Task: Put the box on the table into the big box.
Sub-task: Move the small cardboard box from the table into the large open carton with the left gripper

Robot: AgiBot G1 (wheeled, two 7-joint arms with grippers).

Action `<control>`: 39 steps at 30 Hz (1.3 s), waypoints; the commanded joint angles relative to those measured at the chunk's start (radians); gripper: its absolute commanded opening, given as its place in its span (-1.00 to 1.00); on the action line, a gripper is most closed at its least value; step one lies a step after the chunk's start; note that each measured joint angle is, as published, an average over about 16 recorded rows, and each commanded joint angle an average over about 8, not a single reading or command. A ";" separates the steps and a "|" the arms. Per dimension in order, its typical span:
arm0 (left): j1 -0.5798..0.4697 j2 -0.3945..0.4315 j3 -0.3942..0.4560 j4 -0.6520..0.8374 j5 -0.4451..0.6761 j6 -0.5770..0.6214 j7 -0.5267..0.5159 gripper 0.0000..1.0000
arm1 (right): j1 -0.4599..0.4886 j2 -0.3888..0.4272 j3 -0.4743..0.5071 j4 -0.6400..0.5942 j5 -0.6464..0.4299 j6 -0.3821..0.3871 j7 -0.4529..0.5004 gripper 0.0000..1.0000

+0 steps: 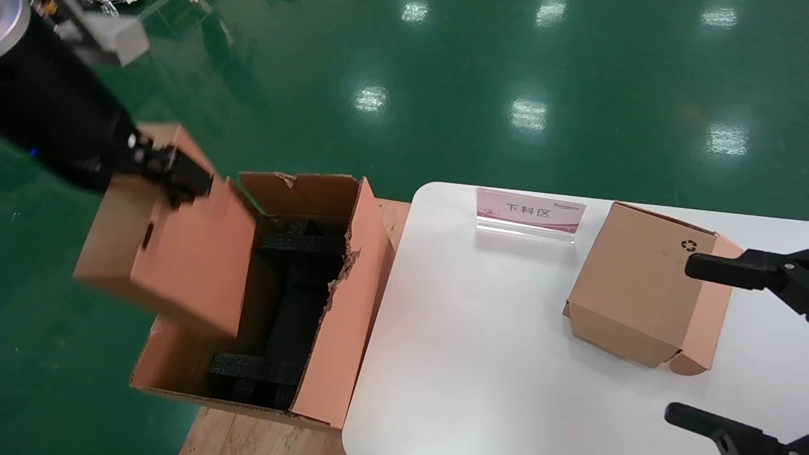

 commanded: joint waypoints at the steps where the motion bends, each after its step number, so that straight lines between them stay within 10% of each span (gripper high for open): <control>1: -0.035 0.017 0.076 0.000 -0.072 0.005 -0.053 -1.00 | 0.000 0.000 0.000 0.000 0.000 0.000 0.000 1.00; 12: -0.041 0.011 0.191 -0.008 -0.117 -0.099 -0.038 -1.00 | 0.000 0.000 0.000 0.000 0.000 0.000 0.000 1.00; 39: 0.060 -0.303 0.208 -0.039 -0.055 -0.351 0.292 -1.00 | 0.000 0.000 0.000 0.000 0.000 0.000 0.000 1.00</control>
